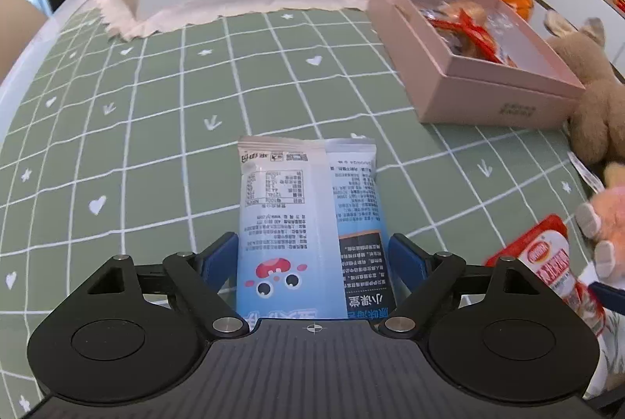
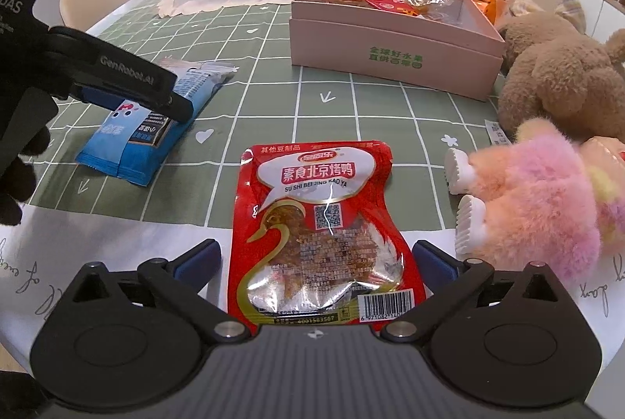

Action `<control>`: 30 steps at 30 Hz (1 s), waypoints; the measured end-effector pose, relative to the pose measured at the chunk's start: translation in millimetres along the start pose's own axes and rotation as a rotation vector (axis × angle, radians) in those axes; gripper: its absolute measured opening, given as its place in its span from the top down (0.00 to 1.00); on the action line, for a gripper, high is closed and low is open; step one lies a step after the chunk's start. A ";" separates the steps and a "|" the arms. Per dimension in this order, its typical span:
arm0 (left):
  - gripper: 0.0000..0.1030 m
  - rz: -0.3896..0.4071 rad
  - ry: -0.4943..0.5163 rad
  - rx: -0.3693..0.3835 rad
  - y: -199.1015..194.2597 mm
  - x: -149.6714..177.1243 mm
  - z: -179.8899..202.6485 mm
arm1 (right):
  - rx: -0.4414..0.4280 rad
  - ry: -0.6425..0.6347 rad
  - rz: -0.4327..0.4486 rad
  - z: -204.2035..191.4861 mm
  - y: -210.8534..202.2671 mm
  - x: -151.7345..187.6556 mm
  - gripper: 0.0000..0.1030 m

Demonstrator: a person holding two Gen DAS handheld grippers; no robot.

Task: Organize snacks
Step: 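Grasp the blue packet with the left tool while the right tool holds the duck packet, then drop the blue packet into the pink box with the left tool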

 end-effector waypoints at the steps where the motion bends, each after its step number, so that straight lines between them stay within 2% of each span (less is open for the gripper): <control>1: 0.18 -0.009 0.000 0.020 -2.1 1.4 2.3 | 0.002 0.001 0.002 -0.1 -0.3 0.5 0.00; 4: 0.18 -0.037 -0.004 0.095 -10.8 13.5 10.5 | -0.008 -0.013 -0.003 0.0 -1.2 1.2 0.00; 8: 0.18 -0.060 0.080 0.049 -24.2 40.9 25.4 | -0.054 -0.042 -0.030 6.0 -3.7 0.2 0.02; 12: 0.17 -0.067 0.059 0.035 -34.2 57.9 26.7 | -0.059 -0.021 -0.055 14.0 -0.6 -5.2 0.04; 20: 0.17 -0.069 0.044 0.033 -37.3 58.0 24.6 | -0.073 -0.088 -0.053 2.0 12.5 -19.5 0.04; 22: 0.17 -0.070 0.034 0.035 -37.1 57.4 24.4 | -0.082 -0.100 -0.073 2.5 10.8 -22.9 0.10; 23: 0.17 -0.071 0.030 0.037 -37.1 57.1 24.0 | -0.091 -0.104 -0.080 3.4 8.9 -24.5 0.19; 24: 0.17 -0.071 0.031 0.038 -36.8 57.1 23.9 | -0.093 -0.111 -0.084 5.0 6.7 -25.8 0.33; 25: 0.17 -0.070 0.035 0.037 -36.8 57.6 24.5 | -0.102 -0.113 -0.094 7.4 4.7 -26.8 0.37; 28: 0.15 -0.060 0.054 0.026 -36.6 60.0 27.6 | -0.122 -0.082 -0.110 14.8 1.5 -26.9 0.40; 30: 0.14 -0.055 0.067 0.017 -36.2 61.7 30.1 | -0.103 -0.080 -0.106 18.3 -0.5 -25.7 0.40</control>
Point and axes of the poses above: each gripper's, at about its wrist camera, not at the fingertips, and y roughly the way its jaws point, z to its right, x to its underside, the point moved 4 cm from there along y, roughly the way its jaws point, and after that the axes turned 6 degrees about -y, right-handed, at the moved point
